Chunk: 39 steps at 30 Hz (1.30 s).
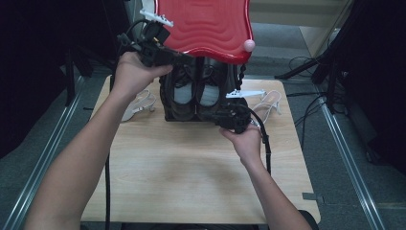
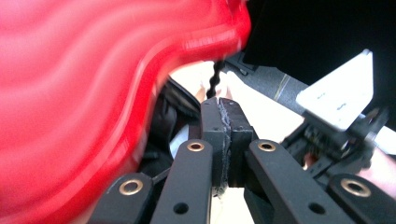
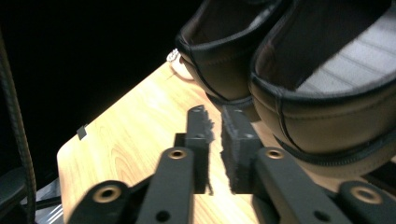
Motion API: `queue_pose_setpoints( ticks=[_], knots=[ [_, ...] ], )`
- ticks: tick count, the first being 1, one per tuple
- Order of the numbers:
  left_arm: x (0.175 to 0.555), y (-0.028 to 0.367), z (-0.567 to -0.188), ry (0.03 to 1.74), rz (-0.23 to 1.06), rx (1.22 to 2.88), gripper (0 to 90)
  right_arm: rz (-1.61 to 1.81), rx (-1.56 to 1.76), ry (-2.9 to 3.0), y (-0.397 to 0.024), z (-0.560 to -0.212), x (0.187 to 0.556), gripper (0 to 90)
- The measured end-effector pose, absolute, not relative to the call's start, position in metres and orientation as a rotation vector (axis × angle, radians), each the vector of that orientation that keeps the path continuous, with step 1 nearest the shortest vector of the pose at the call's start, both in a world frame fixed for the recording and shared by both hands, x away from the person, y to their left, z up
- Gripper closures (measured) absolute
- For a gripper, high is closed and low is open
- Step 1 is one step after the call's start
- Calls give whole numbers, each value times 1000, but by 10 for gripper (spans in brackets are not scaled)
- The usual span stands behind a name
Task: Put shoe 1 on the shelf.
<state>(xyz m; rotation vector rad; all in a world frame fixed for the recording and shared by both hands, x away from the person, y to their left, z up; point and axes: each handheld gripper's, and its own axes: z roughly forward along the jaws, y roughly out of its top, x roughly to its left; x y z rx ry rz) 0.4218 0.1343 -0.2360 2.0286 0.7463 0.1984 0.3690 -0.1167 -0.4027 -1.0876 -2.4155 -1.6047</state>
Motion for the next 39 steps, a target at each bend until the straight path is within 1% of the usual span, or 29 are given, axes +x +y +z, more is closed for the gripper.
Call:
queue_pose_setpoints(
  ticks=[5, 9, 14, 16, 20, 31, 39],
  knots=[
    [438, 120, -224, 727, 207, 2036, 897, -1588, -1104, -2413, -119, -408, 372, 898],
    [452, 106, -219, 730, 222, 2067, 897, -1589, -1106, -2412, -119, -409, 372, 900],
    [474, 95, -223, 777, 169, 2062, 900, -1567, -1143, -2425, -119, -415, 377, 900],
    [479, 92, -225, 784, 167, 2067, 900, -1566, -1150, -2425, -119, -415, 378, 900],
    [483, 87, -227, 783, 181, 2098, 900, -1582, -1175, -2413, -120, -418, 382, 900],
    [493, 82, -236, 792, 182, 2085, 900, -1609, -1170, -2419, -121, -418, 383, 900],
    [493, 83, -236, 786, 184, 2083, 900, -1624, -1179, -2418, -122, -416, 385, 900]
  ],
)
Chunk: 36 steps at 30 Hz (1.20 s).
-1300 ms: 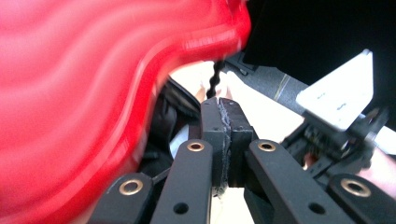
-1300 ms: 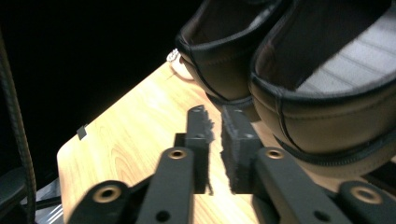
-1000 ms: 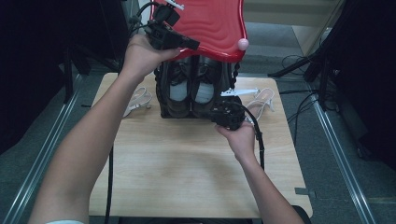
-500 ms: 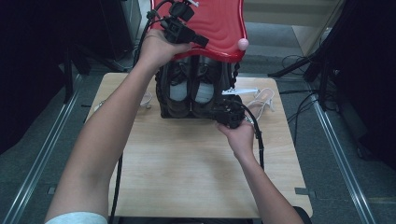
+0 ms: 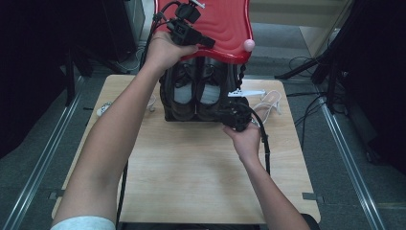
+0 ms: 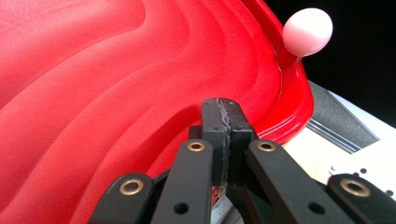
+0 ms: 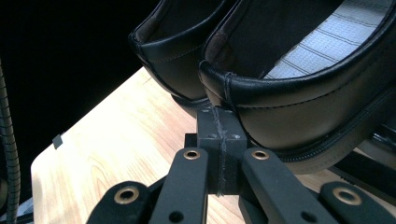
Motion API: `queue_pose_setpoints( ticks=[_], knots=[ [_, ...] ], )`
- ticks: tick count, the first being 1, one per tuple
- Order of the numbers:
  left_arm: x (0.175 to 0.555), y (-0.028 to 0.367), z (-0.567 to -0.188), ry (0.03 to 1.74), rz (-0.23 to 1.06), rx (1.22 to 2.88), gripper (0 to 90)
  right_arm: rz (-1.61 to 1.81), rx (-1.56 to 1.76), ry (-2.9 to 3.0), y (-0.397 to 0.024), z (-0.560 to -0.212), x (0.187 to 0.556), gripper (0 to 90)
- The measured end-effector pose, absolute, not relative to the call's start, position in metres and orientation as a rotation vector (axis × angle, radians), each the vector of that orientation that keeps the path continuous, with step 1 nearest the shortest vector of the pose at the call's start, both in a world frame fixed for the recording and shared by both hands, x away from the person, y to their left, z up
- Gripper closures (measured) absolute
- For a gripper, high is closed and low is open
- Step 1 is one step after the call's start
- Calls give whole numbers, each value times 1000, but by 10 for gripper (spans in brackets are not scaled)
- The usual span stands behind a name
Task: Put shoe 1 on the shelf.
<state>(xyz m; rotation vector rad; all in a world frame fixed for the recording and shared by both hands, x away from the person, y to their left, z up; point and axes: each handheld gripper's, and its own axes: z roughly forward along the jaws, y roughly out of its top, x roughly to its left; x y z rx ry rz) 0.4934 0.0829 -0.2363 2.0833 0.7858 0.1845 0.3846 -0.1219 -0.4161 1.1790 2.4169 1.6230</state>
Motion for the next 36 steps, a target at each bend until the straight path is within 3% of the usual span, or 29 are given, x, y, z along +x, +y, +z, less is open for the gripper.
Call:
queue_pose_setpoints(
  ticks=[16, 36],
  knots=[
    [493, 83, -237, 781, 188, 2080, 900, 1614, 1188, 2355, -126, -409, 395, 900],
    [495, 83, -238, 796, 168, 2067, 900, 1571, 1281, 2147, -164, -406, 409, 900]
  ],
)
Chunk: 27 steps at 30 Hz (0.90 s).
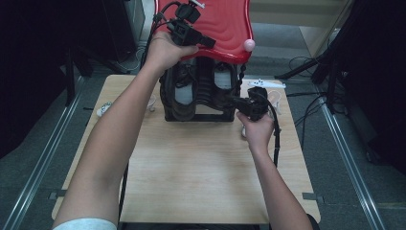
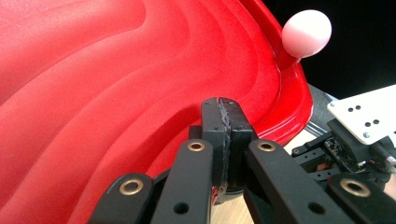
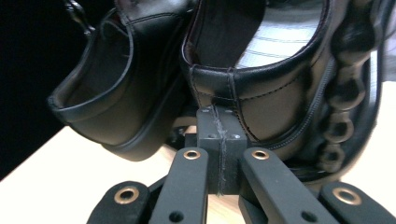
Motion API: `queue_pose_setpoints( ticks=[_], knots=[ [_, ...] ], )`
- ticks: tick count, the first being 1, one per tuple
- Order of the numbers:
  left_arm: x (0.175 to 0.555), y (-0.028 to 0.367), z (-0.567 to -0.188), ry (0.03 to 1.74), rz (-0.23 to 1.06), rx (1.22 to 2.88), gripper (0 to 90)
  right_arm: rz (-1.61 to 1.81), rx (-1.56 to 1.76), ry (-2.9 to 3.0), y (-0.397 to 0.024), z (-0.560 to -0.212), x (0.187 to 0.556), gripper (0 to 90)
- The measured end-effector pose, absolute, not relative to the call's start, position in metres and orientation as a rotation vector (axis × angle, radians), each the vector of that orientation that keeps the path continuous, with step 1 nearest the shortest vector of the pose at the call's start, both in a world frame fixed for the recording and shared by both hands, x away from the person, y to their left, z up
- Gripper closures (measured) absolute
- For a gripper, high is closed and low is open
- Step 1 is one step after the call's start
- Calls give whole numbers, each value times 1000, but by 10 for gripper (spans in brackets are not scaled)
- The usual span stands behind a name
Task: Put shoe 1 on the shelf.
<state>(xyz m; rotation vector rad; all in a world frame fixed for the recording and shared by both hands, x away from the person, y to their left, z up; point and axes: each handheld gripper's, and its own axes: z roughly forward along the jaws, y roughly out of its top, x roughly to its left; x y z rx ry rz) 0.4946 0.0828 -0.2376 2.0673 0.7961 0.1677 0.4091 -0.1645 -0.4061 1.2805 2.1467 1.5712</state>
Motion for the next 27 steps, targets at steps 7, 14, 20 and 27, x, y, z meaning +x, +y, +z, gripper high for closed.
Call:
queue_pose_setpoints(
  ticks=[7, 14, 20, 27],
  knots=[
    [495, 83, -238, 798, 161, 2066, 899, 1497, 1203, 2110, -161, -406, 407, 900],
    [495, 84, -238, 799, 152, 2061, 899, 1518, 1334, 2126, -165, -417, 415, 900],
    [495, 85, -238, 796, 151, 2064, 899, 1582, 1319, 2146, -163, -413, 409, 900],
    [495, 84, -238, 795, 155, 2063, 899, 1598, 1261, 2210, -144, -414, 396, 900]
  ],
)
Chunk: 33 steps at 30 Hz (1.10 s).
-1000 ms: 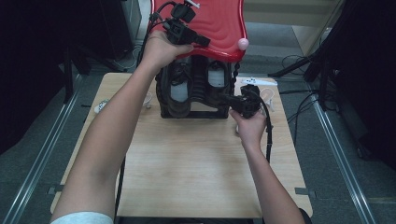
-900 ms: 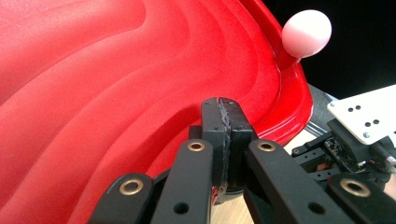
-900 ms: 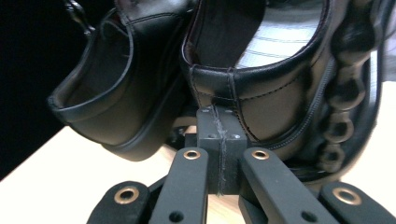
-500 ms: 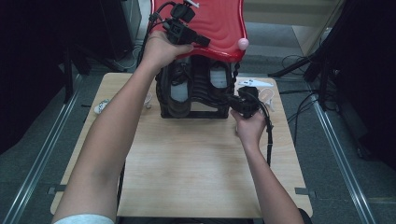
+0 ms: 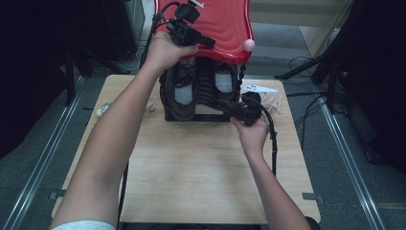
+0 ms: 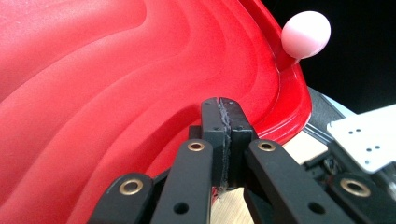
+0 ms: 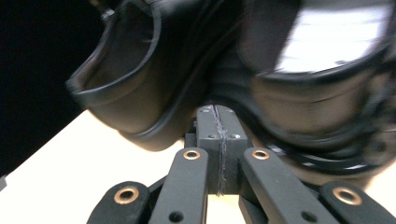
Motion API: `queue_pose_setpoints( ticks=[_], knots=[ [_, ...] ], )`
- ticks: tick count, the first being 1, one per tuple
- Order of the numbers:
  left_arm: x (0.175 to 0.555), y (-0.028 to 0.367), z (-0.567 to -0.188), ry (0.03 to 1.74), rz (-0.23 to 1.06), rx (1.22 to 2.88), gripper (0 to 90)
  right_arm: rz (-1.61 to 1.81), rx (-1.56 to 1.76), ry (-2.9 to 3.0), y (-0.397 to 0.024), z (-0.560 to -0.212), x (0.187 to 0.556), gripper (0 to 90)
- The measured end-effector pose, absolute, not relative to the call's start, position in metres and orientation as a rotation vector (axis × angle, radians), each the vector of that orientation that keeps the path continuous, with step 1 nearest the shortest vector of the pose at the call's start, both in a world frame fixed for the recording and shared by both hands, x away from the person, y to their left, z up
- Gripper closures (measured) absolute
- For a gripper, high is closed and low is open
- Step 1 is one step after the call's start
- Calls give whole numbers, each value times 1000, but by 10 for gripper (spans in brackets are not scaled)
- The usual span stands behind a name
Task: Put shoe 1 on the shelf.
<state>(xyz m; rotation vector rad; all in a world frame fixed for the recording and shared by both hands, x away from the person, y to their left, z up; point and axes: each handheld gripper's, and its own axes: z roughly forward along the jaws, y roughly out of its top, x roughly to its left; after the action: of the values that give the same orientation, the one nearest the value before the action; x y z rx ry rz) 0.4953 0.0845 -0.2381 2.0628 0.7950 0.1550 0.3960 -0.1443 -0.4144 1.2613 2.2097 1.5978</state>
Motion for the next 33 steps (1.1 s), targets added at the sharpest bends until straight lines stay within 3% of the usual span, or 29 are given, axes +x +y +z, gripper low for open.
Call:
queue_pose_setpoints(
  ticks=[17, 26, 33],
  knots=[
    [495, 85, -238, 789, 162, 2063, 897, 1591, 1149, 2377, -88, -421, 371, 900],
    [496, 85, -238, 792, 156, 2063, 897, 1580, 1099, 2443, -50, -427, 371, 900],
    [495, 85, -239, 794, 155, 2060, 896, 1561, 1090, 2460, -46, -425, 377, 900]
  ],
)
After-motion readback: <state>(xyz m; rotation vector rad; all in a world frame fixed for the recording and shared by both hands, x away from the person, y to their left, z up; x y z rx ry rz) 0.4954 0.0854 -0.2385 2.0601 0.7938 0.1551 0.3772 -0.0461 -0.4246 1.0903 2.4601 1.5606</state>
